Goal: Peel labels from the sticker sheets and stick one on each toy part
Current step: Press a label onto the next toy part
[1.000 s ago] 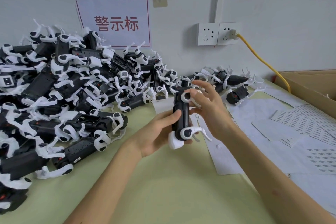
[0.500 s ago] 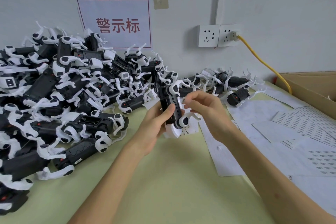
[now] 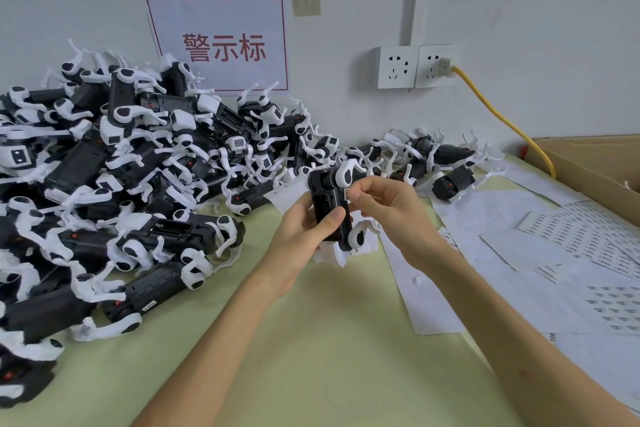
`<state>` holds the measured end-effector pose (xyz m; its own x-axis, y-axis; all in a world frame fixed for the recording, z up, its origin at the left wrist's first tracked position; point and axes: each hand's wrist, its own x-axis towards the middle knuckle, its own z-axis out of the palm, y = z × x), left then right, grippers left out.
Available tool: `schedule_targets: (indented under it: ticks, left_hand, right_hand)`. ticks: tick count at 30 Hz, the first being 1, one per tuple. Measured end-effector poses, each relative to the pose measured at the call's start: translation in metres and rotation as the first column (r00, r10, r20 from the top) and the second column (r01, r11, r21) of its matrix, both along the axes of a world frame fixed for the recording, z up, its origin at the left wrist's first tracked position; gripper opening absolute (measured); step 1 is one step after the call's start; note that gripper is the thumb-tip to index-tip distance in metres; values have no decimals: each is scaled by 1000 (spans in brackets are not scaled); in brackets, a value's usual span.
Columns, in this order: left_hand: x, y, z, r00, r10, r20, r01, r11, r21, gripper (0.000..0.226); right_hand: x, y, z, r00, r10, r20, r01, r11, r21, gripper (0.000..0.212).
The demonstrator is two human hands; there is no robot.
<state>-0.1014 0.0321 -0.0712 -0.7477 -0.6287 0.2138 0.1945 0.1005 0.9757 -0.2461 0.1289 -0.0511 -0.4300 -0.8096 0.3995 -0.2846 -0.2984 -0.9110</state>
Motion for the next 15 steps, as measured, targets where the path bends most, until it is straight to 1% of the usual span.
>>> schedule_targets:
  ticks: [11,13,15]
  left_hand:
    - [-1,-2,-4,1000,17,-23,-18,999,-34,40]
    - [-2,-2,-5,999,28,-24,-29,999,-44,37]
    - [-3,-4,-6,999,31,-22,-32,998,-47,29]
  right_hand:
    - [1,-1,-1,1000,-4,-8,4,1000,-5,13]
    - [2,-1,-1,1000,-11,-18,11,1000,-7,13]
    - [3,-1,0,999,-17,-30,16,1000,-8,13]
